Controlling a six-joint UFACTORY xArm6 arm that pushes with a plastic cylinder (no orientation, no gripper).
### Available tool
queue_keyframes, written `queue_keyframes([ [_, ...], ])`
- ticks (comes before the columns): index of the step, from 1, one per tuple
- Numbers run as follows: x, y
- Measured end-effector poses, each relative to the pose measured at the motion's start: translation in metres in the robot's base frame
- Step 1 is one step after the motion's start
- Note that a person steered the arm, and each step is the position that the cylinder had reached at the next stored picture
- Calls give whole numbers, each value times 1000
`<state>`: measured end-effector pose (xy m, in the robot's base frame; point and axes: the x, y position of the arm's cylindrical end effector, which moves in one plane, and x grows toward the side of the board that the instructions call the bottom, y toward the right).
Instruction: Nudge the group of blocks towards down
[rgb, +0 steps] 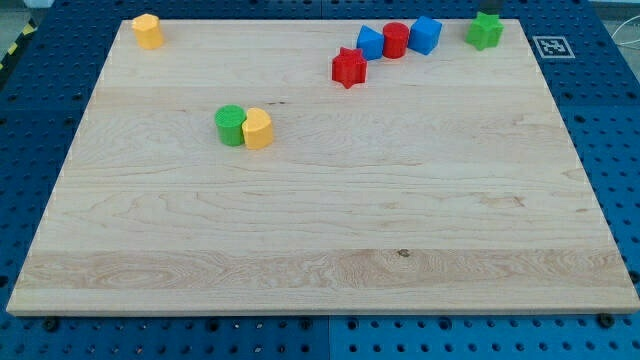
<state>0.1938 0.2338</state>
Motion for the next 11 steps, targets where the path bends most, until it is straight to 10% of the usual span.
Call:
queue_keyframes([
  [4, 71, -104],
  [6, 6, -153],
  [9, 81, -169],
  [11, -1, -201],
])
